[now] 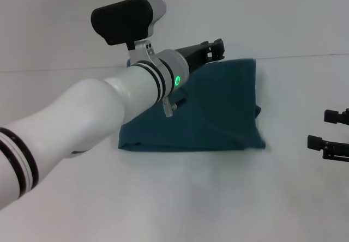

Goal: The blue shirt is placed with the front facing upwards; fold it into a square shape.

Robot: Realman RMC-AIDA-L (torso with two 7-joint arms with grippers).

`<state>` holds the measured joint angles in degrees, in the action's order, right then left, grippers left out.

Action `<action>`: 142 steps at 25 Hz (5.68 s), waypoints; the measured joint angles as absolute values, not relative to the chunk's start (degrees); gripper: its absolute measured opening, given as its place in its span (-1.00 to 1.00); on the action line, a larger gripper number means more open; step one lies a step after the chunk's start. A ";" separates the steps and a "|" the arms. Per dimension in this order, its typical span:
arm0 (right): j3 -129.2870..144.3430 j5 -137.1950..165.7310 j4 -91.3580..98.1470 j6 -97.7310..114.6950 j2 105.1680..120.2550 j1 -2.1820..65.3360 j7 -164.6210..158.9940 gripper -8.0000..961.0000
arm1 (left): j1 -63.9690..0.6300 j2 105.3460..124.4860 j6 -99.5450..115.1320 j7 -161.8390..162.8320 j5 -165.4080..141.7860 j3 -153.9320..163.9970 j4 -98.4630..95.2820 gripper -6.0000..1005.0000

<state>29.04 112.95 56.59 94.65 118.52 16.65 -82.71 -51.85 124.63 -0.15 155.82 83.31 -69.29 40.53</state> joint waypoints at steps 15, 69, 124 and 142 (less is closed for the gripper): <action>30.41 117.82 56.10 84.24 119.36 23.53 -91.47 0.93 | -50.33 123.86 11.16 145.53 82.99 -85.72 37.36 0.36; 42.10 126.03 56.52 69.09 119.71 33.22 -107.64 0.93 | -54.24 118.06 36.50 144.55 64.40 -109.90 18.70 0.62; 42.10 126.04 55.76 68.11 119.88 33.22 -108.27 0.93 | -36.75 121.06 46.69 146.97 55.05 -113.55 43.41 -0.46; 42.64 119.28 53.91 65.37 119.61 33.76 -103.31 0.93 | -34.80 121.39 41.24 131.91 55.95 -126.36 50.33 0.57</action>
